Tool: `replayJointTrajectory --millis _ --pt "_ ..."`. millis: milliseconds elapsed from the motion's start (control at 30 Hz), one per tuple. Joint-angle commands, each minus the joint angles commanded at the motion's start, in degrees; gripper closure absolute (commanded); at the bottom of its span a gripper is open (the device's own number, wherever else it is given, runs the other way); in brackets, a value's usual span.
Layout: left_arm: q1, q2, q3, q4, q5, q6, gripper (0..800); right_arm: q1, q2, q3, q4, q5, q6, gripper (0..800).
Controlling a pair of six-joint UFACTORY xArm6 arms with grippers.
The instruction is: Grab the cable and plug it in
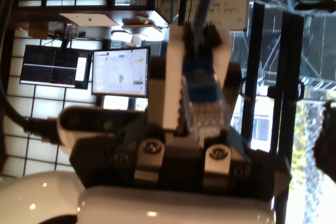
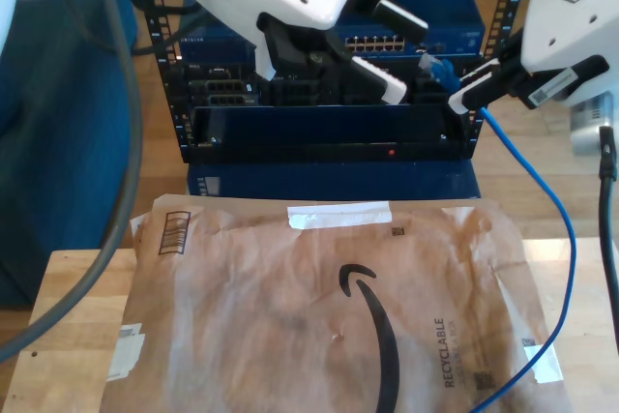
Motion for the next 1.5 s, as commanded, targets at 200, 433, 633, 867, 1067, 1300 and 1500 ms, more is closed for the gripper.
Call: replayJointTrajectory --millis 200,433,633,867,1067,1300,1500 --pt "0.0 0.0 0.0 3.3 -0.1 -1.8 5 0.5 1.0 -1.3 0.0 0.0 0.0 797" --pt "0.0 0.0 -0.1 3.3 -0.2 -1.8 5 3.7 3.1 -1.4 -0.2 -2.1 0.0 797" --pt "0.0 0.0 -0.1 3.3 -0.1 -1.8 7 4.9 4.1 -2.1 -0.2 -2.5 0.3 797" --pt "0.2 0.0 -0.1 3.4 0.1 -1.8 52 5.1 4.5 -2.0 -0.3 -2.5 0.3 797" --pt "0.3 0.0 0.3 3.3 0.0 -1.8 190 5.1 4.5 -2.0 -0.3 -2.4 0.3 797" --pt "0.5 -0.2 0.4 3.3 -0.2 -1.8 346 5.4 4.5 -1.9 -0.4 -2.4 0.3 797" --pt "1.3 -0.2 0.4 3.2 -0.4 -1.7 411 5.5 4.5 -1.8 -0.4 -2.4 0.3 797"
